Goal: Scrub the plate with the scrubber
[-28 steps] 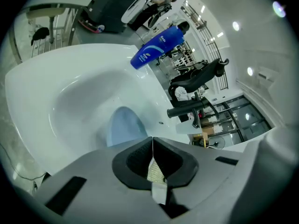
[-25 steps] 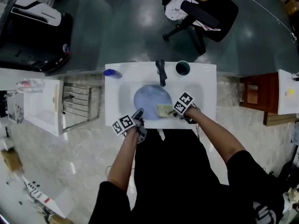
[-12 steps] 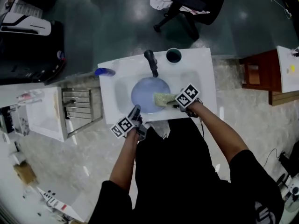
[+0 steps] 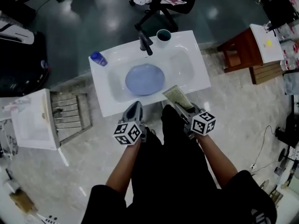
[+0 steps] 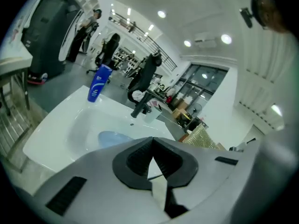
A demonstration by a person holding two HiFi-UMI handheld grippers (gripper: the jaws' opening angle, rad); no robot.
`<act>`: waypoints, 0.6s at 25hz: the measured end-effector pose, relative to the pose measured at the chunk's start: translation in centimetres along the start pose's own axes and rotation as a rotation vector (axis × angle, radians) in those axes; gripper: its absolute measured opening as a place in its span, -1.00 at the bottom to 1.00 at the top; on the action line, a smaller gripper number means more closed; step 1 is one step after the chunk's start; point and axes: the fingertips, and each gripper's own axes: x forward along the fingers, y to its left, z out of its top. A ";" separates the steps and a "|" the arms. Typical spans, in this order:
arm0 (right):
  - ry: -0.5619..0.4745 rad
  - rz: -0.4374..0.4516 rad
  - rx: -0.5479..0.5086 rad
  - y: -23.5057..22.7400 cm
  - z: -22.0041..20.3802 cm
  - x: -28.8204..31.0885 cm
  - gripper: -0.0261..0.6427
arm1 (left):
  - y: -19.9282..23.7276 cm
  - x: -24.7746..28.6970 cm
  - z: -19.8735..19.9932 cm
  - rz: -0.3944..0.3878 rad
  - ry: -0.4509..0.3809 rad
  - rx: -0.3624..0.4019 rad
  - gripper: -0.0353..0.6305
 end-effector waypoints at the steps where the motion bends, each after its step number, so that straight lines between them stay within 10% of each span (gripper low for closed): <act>1: -0.037 -0.059 -0.017 0.6 -0.5 -2.0 -0.72 | -1.3 -1.1 -0.2 -0.020 -0.004 0.051 -0.88; 6: -0.122 -0.207 -0.089 3.6 -1.5 -9.8 -0.72 | -7.7 -7.6 -0.8 -0.071 -0.088 0.274 -0.88; 15: -0.234 -0.166 -0.259 5.0 -0.1 -20.3 -0.72 | -17.8 -15.5 -4.8 0.053 -0.279 0.419 -0.88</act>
